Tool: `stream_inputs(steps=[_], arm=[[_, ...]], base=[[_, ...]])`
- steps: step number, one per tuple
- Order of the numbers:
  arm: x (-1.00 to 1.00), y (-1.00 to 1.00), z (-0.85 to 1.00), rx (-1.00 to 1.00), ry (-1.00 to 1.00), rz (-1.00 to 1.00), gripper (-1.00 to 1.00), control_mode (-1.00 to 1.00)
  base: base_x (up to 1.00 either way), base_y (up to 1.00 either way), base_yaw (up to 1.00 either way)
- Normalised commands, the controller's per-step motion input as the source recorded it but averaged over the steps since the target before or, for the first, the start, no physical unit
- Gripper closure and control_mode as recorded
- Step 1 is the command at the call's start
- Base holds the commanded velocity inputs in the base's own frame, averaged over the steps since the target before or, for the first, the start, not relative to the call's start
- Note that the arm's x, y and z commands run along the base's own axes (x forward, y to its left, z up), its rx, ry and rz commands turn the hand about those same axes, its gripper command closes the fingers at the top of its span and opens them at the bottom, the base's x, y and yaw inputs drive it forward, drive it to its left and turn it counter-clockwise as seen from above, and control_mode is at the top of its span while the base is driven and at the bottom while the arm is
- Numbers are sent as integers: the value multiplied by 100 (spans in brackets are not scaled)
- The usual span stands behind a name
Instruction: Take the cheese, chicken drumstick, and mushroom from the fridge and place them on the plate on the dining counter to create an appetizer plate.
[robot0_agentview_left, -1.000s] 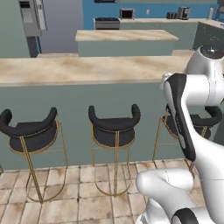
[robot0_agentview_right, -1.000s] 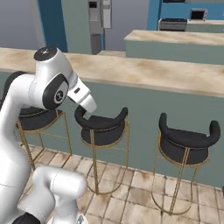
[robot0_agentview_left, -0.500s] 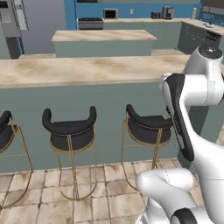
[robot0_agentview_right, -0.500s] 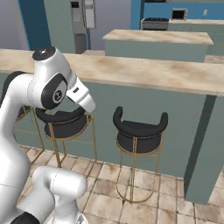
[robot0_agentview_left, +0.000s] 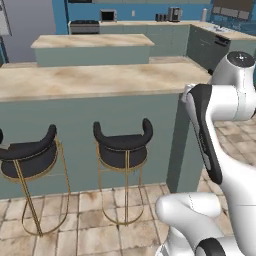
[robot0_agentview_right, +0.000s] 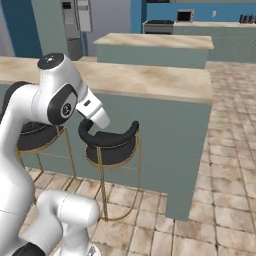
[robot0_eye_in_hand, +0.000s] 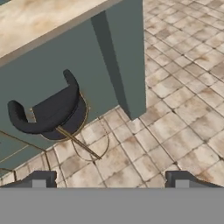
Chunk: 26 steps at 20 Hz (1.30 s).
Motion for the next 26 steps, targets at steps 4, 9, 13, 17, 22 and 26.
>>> stream_inputs(steps=[4,9,13,17,22,26], arm=[[0,0,0,0,0,0,-100,100],[0,0,0,0,0,0,-100,100],[0,0,0,0,0,0,-100,100],[0,0,0,0,0,0,-100,100],[0,0,0,0,0,0,-100,100],[0,0,0,0,0,0,-100,100]], base=[[-13,-100,-2],[-19,-100,0],[-15,-100,0],[-3,-100,0],[0,-100,0],[23,-95,0]])
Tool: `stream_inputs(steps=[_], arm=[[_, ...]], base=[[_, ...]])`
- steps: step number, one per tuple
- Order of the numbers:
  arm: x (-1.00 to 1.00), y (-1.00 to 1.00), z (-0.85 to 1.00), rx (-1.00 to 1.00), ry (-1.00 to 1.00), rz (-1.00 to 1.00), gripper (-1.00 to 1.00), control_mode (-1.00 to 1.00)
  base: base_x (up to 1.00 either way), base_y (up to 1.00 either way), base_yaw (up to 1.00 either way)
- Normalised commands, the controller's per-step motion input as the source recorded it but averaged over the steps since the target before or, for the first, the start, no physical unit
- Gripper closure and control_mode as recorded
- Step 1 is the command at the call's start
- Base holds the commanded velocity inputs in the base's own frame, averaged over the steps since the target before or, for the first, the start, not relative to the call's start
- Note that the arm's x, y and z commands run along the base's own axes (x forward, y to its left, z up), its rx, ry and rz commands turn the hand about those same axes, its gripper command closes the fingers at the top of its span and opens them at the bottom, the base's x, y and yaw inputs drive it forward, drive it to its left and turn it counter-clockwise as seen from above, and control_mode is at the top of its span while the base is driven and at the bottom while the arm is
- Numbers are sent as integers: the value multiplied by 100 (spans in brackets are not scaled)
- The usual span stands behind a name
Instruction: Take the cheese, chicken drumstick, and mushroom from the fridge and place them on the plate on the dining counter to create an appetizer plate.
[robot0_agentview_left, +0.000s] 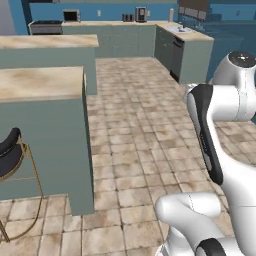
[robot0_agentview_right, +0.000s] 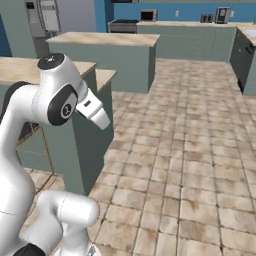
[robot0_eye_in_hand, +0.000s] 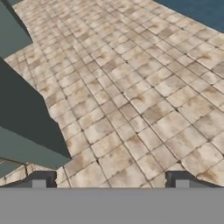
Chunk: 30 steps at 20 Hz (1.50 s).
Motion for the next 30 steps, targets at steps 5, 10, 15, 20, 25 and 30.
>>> stream_inputs(steps=[5,10,15,20,25,30], arm=[[0,0,0,0,0,0,-100,100],[0,0,0,0,0,0,-100,100],[0,0,0,0,0,0,-100,100],[0,0,0,0,0,0,-100,100],[0,0,0,0,0,0,-100,100],[0,0,0,0,0,0,-100,100]], base=[[100,-44,0],[100,-40,0],[100,-34,2],[100,-76,13],[100,-65,2],[100,-57,0]])
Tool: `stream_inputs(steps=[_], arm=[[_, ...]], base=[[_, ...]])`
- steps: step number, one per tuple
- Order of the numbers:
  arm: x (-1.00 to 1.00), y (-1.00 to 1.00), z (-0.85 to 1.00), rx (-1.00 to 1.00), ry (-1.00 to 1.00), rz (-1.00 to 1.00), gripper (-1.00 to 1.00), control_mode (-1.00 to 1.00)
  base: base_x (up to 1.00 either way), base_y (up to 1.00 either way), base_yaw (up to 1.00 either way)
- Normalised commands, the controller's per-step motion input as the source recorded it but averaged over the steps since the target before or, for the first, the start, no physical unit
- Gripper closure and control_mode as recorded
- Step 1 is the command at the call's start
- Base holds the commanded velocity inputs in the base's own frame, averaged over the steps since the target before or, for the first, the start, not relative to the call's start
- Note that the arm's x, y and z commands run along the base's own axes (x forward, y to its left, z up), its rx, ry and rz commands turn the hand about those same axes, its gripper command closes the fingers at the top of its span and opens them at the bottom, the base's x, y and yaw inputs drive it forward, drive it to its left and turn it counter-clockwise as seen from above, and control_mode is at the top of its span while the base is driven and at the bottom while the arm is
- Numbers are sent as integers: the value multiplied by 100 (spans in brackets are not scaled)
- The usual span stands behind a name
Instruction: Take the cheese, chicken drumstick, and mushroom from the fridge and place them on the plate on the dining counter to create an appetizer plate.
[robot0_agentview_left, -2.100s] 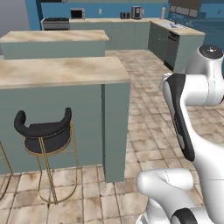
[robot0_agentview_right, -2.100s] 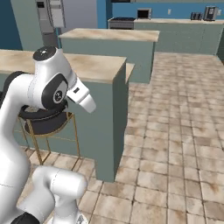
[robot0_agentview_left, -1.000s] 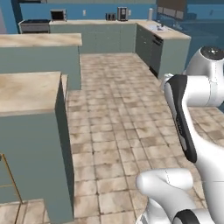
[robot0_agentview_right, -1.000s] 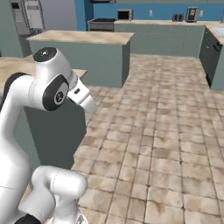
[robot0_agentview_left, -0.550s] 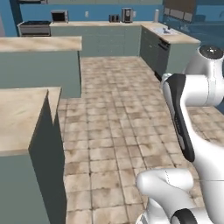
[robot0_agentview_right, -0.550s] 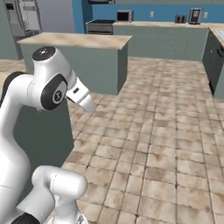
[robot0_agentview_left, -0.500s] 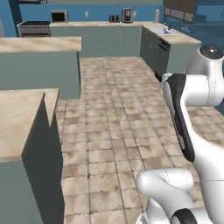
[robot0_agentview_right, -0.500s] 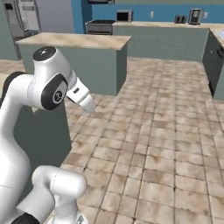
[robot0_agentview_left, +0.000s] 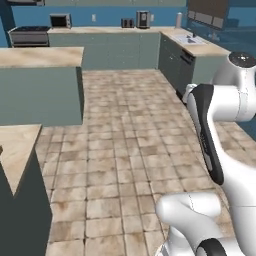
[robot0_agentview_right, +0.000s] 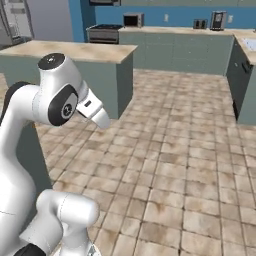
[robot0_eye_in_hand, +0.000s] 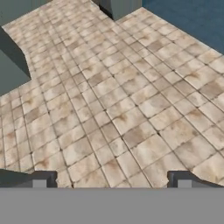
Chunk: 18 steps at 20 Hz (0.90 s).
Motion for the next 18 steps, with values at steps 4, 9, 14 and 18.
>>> stream_inputs(steps=[4,9,14,18], arm=[[0,0,0,0,0,0,-100,100],[0,0,0,0,0,0,-100,100],[0,0,0,0,0,0,-100,100],[0,0,0,0,0,0,-100,100]], base=[[100,-40,0],[100,-36,0],[100,-45,5],[100,-46,9]])
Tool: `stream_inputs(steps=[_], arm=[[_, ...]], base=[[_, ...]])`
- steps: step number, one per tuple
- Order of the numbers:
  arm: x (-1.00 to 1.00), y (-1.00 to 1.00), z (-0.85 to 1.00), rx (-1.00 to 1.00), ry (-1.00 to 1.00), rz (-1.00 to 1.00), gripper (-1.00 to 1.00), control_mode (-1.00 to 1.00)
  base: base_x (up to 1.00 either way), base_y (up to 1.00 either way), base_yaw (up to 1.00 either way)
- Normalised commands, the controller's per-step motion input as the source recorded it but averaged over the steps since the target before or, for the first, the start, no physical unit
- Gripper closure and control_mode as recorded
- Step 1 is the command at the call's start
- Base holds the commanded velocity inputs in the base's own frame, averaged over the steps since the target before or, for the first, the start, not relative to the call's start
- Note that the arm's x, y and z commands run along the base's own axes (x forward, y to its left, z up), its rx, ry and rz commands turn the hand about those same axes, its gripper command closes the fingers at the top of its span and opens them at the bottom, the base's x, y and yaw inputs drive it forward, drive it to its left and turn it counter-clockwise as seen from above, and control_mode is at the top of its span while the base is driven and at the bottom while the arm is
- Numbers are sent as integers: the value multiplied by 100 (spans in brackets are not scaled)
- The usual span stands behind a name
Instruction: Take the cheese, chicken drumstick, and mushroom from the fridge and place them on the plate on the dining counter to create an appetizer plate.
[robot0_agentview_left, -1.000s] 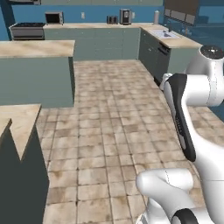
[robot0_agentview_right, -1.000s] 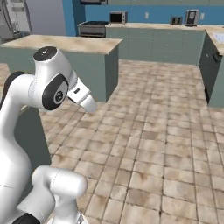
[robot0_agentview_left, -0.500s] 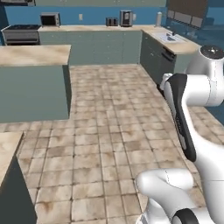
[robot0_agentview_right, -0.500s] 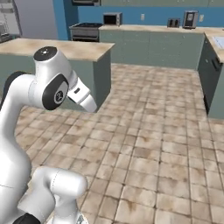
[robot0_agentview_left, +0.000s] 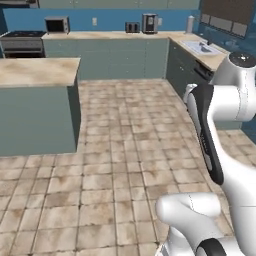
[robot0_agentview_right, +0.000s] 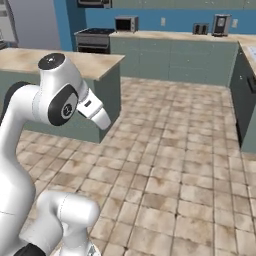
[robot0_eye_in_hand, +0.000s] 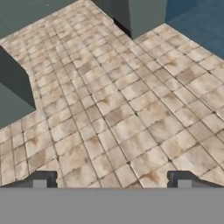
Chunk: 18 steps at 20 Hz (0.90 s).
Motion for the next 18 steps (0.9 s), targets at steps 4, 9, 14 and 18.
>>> stream_inputs(steps=[4,9,14,18], arm=[[0,0,0,0,0,0,-100,100],[0,0,0,0,0,0,-100,100],[0,0,0,0,0,0,-100,100],[0,0,0,0,0,0,-100,100]], base=[[100,-62,16],[100,-61,24],[100,-54,25],[100,-64,18]])
